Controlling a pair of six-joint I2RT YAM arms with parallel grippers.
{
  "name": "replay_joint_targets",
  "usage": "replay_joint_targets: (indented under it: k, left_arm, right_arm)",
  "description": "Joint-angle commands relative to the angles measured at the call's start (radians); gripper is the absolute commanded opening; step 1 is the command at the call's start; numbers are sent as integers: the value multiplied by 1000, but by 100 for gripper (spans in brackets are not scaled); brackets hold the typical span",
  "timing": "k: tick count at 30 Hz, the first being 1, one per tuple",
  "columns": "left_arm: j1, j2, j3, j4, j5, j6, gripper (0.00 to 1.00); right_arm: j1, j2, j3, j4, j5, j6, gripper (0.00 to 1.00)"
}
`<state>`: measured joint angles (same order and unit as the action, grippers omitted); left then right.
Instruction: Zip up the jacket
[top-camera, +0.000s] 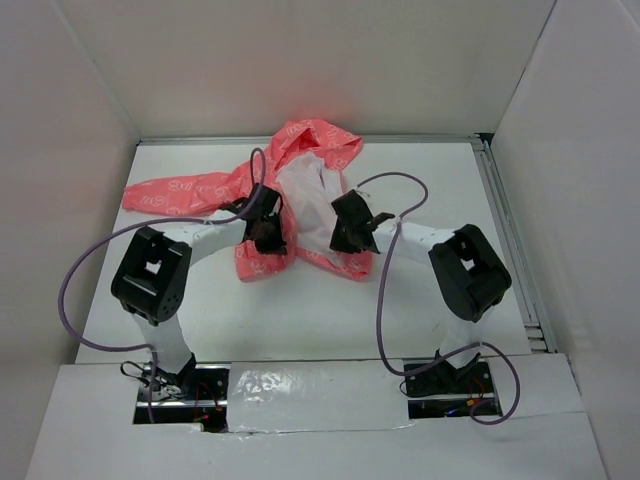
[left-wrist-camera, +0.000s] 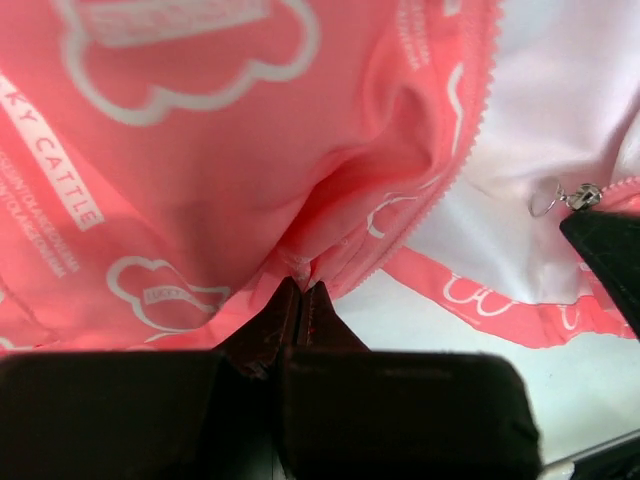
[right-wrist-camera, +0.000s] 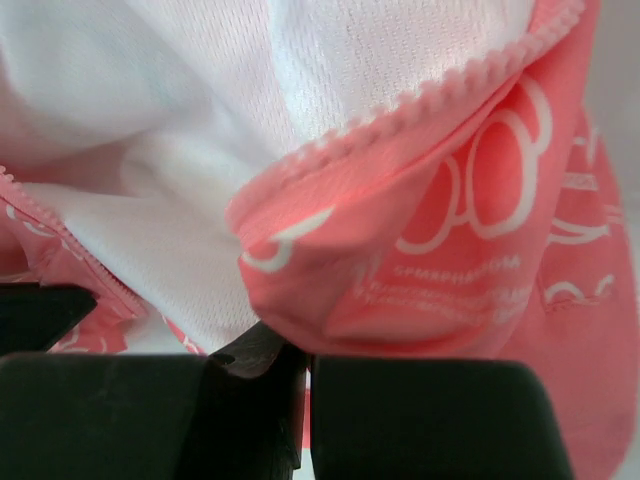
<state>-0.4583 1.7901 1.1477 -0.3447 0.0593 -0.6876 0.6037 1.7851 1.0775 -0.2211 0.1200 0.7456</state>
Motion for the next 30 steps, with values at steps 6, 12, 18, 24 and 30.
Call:
replay_joint_targets:
  k: [6, 12, 18, 24, 30]
  left_arm:
    - [-22, -214, -91, -33, 2, 79, 34]
    - [-89, -349, -184, -115, -1, 45, 10]
    - [-187, -380, -229, -119, 25, 26, 0]
    - [-259, -299, -324, -125, 71, -61, 0]
    - [-279, -250, -316, -120, 82, -87, 43]
  right_arm:
    - [-13, -29, 44, -15, 69, 20, 0]
    - [-21, -55, -21, 2, 60, 37, 0]
    - [-21, -21, 22, -5, 38, 40, 0]
    - [-19, -30, 16, -26, 56, 40, 0]
    - [-21, -32, 4, -20, 60, 43, 0]
